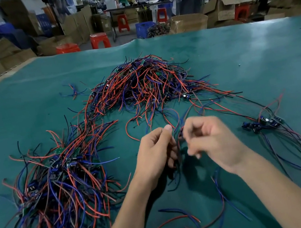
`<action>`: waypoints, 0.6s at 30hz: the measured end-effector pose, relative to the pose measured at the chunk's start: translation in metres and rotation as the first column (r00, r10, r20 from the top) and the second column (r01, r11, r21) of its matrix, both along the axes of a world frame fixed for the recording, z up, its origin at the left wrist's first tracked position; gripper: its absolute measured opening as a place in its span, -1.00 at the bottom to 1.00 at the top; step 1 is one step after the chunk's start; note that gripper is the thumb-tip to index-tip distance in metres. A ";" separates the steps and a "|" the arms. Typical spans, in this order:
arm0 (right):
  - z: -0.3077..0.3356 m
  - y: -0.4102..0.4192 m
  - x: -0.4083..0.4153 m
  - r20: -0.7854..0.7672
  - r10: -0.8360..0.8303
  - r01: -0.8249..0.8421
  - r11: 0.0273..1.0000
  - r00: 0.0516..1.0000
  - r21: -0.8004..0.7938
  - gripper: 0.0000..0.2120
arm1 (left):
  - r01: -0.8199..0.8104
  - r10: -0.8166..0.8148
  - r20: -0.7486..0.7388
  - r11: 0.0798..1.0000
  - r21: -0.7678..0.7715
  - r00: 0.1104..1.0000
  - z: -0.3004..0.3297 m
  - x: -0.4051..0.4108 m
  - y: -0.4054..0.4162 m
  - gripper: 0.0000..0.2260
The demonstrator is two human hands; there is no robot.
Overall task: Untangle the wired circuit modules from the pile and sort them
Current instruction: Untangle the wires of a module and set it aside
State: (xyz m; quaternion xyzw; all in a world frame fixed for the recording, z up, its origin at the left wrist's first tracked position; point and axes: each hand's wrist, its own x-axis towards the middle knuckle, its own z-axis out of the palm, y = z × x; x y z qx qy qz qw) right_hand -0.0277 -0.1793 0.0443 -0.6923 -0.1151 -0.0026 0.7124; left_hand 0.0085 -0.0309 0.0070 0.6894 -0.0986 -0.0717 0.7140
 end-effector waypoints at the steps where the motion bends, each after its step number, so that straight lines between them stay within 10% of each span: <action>1: -0.003 0.006 -0.002 0.049 0.010 -0.001 0.985 0.999 -0.172 -0.78 | 0.021 -0.021 -0.013 1.000 -0.012 1.000 0.001 0.000 0.000 -0.66; 10: -0.006 0.033 -0.016 0.462 -0.008 0.306 0.759 0.887 -0.574 -0.86 | 0.021 -0.022 -0.030 1.000 -0.023 0.999 0.000 0.000 0.002 -0.83; 18: -0.003 0.038 -0.020 0.285 -0.020 0.120 0.934 0.958 -0.336 -0.86 | -0.011 0.006 -0.071 0.997 -0.070 0.997 -0.003 0.005 0.004 -0.76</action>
